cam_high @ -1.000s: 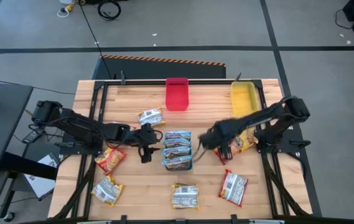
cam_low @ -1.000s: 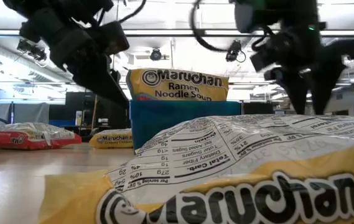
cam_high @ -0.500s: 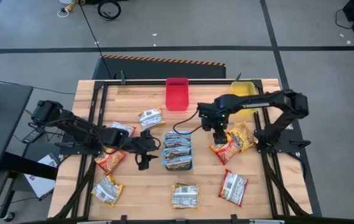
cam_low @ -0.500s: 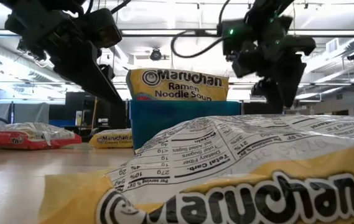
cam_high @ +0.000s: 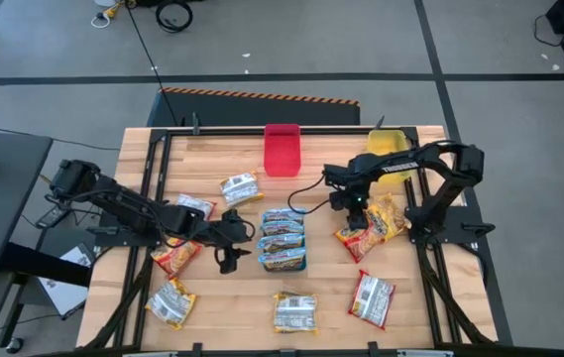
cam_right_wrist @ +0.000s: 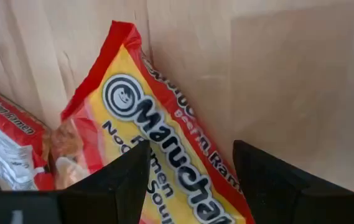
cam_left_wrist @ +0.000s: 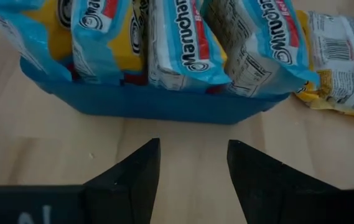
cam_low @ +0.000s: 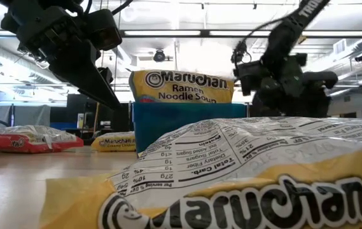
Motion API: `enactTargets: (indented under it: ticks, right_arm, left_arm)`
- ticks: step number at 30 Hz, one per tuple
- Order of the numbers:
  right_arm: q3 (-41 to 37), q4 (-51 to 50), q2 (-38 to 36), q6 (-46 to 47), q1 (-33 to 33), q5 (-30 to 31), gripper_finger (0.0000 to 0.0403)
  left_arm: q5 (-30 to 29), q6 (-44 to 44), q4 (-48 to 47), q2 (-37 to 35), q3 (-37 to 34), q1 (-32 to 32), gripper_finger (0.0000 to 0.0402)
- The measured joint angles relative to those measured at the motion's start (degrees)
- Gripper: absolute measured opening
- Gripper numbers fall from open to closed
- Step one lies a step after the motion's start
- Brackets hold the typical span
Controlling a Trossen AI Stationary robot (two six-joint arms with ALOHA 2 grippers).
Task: Sort Maruchan noodles
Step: Put the red noodle pack into the red bin
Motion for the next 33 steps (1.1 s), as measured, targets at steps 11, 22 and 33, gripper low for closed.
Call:
enactTargets:
  ticks: [11, 22, 33]
  right_arm:
    - [-4.5, 4.7, -0.3, 0.1, 0.0, 0.5, 0.0193]
    - [0.1, 0.6, -0.3, 1.6, 0.9, 1.3, 0.0014]
    - [18.1, -5.5, -6.3, 3.1, 2.9, 14.0, 0.0009]
  left_arm:
    - [-0.5, 0.0, 0.0, 0.0, 0.0, 3.2, 0.0192]
    - [-0.6, 2.1, -1.7, -2.2, 0.1, 4.7, 0.0192]
    - [-6.3, 2.5, -15.8, -9.7, 0.0, 11.5, 0.0192]
